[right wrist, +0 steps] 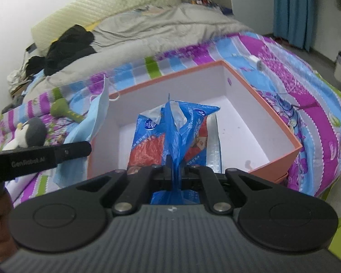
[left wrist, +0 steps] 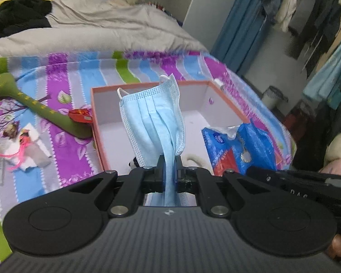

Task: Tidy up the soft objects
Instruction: 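Carry mask with left gripper and snack bag with right gripper over pink box, then lower mask and snack bag into box and open both grippers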

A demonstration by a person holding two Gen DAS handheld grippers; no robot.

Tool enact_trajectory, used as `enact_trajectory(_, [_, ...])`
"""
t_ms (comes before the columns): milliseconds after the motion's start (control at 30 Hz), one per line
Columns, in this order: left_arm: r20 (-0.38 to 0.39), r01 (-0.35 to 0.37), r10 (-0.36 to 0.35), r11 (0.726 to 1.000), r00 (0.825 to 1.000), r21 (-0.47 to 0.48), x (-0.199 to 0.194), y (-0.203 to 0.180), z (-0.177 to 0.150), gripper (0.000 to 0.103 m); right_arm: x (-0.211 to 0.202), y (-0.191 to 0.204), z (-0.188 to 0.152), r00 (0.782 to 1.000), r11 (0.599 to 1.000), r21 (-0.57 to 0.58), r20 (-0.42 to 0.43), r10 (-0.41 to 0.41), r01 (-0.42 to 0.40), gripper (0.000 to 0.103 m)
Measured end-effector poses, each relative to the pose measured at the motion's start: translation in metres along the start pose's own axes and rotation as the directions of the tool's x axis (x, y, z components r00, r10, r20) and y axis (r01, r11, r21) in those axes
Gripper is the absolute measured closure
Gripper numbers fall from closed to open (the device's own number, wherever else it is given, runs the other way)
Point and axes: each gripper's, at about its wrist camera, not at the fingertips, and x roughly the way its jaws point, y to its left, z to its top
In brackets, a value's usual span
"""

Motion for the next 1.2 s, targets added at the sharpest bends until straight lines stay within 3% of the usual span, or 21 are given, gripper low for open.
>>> enact_trajectory(367, [-0.129, 0.006, -0.007, 1.000, 0.992, -0.006, 0.074, 0.005, 0.024, 0.095, 0.057, -0.024, 0.022, 0.996, 0.999, 0.030, -0.090, -0.015, 0.018, 0.094])
enact_trajectory(700, [-0.161, 0.015, -0.013, 1.000, 0.987, 0.011, 0.103, 0.006, 0.027, 0.094, 0.082, -0.040, 0.025, 0.989, 0.997, 0.078, -0.148, -0.008, 0.020, 0.090])
enact_trajectory(733, [-0.153, 0.019, -0.016, 1.000, 0.988, 0.018, 0.100, 0.005, 0.026, 0.089, 0.083, -0.040, 0.025, 0.988, 0.997, 0.077, -0.155, -0.004, 0.016, 0.082])
enact_trajectory(767, [-0.153, 0.020, -0.017, 1.000, 0.988, 0.017, 0.099, 0.005, 0.026, 0.085, 0.082, -0.041, 0.025, 0.988, 0.997, 0.078, -0.157, -0.003, 0.015, 0.067])
enact_trajectory(833, [-0.143, 0.020, -0.018, 1.000, 0.990, 0.014, 0.095, 0.004, 0.025, 0.057, 0.078, -0.042, 0.026, 0.989, 0.996, 0.082, -0.146, -0.007, 0.019, 0.051])
enact_trajectory(900, [-0.119, 0.009, -0.006, 1.000, 0.993, 0.021, 0.088, 0.003, 0.025, 0.053, 0.072, -0.041, 0.026, 0.991, 0.998, 0.066, -0.131, -0.012, 0.021, 0.050])
enact_trajectory(1200, [-0.032, -0.003, 0.004, 0.999, 0.999, 0.035, 0.038, -0.004, 0.022, 0.053, 0.036, -0.033, 0.023, 0.997, 0.998, 0.067, -0.075, -0.010, 0.015, 0.050])
